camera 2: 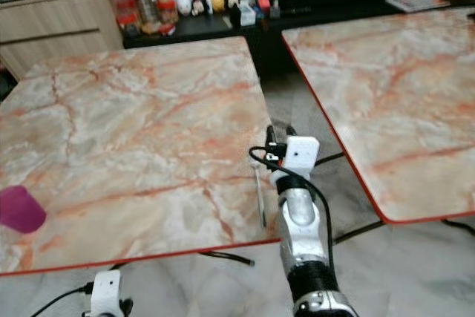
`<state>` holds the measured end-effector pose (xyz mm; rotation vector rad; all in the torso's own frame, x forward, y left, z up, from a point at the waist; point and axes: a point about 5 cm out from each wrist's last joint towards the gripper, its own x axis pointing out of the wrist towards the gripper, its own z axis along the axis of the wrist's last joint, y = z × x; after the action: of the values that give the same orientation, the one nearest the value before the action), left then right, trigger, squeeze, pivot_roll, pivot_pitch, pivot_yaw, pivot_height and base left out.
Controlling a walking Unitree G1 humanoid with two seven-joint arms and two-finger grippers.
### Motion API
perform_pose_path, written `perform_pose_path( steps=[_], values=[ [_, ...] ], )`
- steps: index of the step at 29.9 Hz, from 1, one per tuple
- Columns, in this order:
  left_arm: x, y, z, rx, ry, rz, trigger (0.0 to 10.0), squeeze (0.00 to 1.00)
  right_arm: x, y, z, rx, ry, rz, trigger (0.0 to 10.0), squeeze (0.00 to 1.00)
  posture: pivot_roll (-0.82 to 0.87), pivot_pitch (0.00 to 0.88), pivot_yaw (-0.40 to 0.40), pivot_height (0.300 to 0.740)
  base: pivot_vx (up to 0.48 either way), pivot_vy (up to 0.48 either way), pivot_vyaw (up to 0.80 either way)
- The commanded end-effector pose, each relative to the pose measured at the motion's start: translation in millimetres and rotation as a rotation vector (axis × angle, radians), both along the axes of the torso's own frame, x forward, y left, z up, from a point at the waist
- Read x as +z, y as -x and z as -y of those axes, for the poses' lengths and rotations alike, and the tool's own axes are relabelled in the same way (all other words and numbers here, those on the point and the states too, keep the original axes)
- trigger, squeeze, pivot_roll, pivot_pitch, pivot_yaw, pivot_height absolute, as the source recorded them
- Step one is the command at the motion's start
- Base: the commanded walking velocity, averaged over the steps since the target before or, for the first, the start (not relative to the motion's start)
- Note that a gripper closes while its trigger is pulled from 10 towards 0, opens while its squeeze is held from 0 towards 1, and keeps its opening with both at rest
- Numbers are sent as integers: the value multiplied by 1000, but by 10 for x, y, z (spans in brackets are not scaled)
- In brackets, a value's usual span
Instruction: Setting the table
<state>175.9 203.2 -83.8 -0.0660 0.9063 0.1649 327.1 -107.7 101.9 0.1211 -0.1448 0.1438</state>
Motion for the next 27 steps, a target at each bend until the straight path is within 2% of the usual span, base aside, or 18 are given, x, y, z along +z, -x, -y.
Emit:
perform_pose_path(
  steps=[1, 7, 12, 19, 22, 25, 27],
  values=[
    [8, -12, -21, 6, -7, 0, 10000, 0, -41, 18, 24, 5, 19, -22, 10000, 0, -5, 54, 86, 740, 274, 0, 0],
    [1, 2, -16, 16, -5, -3, 10000, 0, -171, 84, 13, -11, 62, -106, 10000, 0, -5, 57, 82, 740, 0, 0, 0],
    [-7, 19, -11, 18, -5, -6, 10000, 0, -295, 184, 56, -70, 42, -193, 10000, 0, -7, 72, 73, 740, 0, 0, 0],
    [-20, 45, -1, 18, -2, -11, 10000, 0, -310, 206, 49, -77, 65, -235, 10000, 0, -9, 78, 70, 740, 0, 0, 0],
    [-22, 50, -1, 18, -2, -12, 10000, 0, -306, 200, 58, -105, 66, -253, 10000, 0, -9, 78, 69, 740, 0, 0, 0],
    [-24, 55, -3, 20, -1, -12, 10000, 0, -321, 202, 105, -184, 75, -299, 10000, 0, -8, 78, 66, 740, 0, 0, 0],
    [-25, 57, -2, 20, 0, -12, 10000, 0, -328, 204, 106, -185, 79, -309, 10000, 0, -9, 80, 65, 740, 0, 0, 0]
  ],
)
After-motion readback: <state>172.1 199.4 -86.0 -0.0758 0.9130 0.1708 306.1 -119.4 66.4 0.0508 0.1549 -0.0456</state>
